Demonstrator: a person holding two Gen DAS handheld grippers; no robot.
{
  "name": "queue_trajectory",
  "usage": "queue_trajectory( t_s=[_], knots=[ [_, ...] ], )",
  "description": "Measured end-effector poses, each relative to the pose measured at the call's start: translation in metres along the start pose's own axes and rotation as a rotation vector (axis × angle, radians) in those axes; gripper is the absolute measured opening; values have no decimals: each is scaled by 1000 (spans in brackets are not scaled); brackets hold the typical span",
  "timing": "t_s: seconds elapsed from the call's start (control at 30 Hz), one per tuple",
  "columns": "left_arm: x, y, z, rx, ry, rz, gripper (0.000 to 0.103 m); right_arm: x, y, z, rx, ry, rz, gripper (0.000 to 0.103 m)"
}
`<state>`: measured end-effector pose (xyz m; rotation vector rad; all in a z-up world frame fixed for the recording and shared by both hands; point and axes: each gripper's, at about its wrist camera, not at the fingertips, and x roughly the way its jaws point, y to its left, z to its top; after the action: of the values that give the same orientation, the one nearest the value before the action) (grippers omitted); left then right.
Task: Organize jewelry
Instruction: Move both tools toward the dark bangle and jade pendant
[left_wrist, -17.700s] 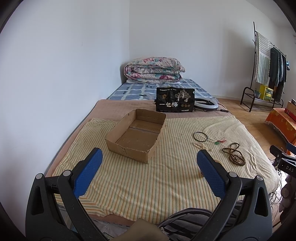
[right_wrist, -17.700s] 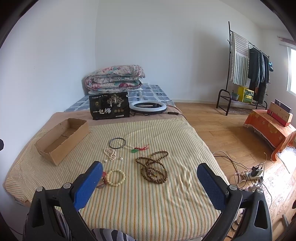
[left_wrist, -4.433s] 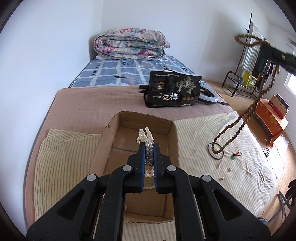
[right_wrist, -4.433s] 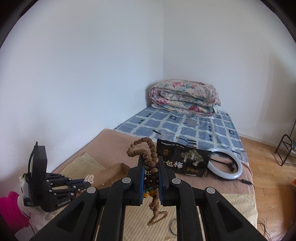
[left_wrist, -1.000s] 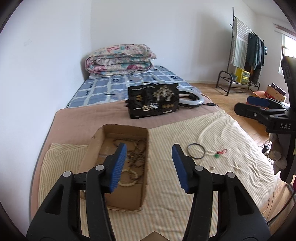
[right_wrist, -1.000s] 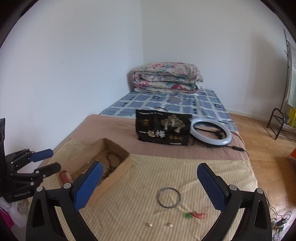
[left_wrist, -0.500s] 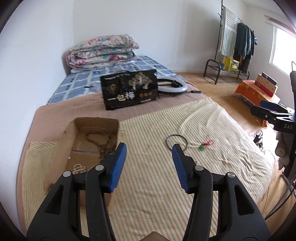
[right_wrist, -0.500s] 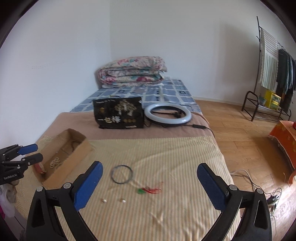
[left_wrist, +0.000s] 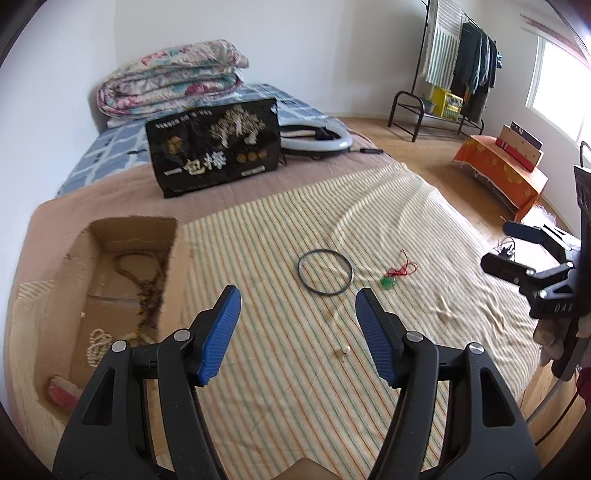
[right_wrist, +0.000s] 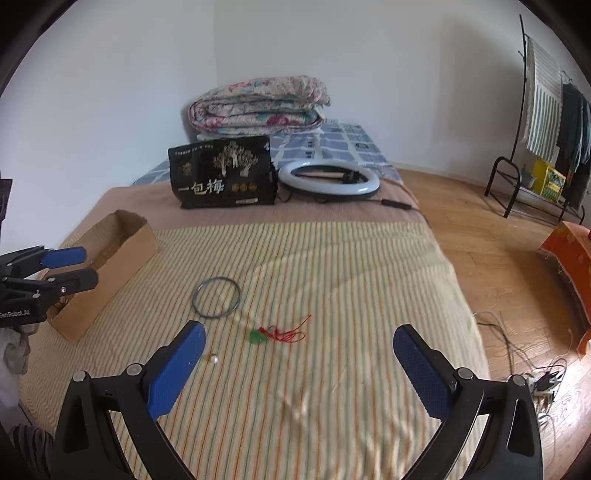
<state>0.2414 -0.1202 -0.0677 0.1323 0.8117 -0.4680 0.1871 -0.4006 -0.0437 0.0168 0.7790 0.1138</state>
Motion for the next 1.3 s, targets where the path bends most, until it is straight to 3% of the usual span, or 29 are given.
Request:
queue_trajectory(
  t_s=[0.27, 0.4, 0.6, 0.7, 1.3],
  knots=[
    [33, -4, -17, 20, 60, -16, 67, 34, 17, -25, -49, 66, 44, 102],
    [40, -7, -23, 40, 68, -26, 67, 46, 22, -34, -52, 85, 74, 95],
    [54, -13, -31, 57, 89, -41, 67, 60, 23, -41, -51, 108, 72, 94],
    [61, -16, -29, 58, 91, -47, 67, 69, 19, -40, -41, 116, 58, 87],
    [132, -22, -8, 58, 140, -67, 67, 121, 23, -36, -85, 146, 48, 74]
  ],
)
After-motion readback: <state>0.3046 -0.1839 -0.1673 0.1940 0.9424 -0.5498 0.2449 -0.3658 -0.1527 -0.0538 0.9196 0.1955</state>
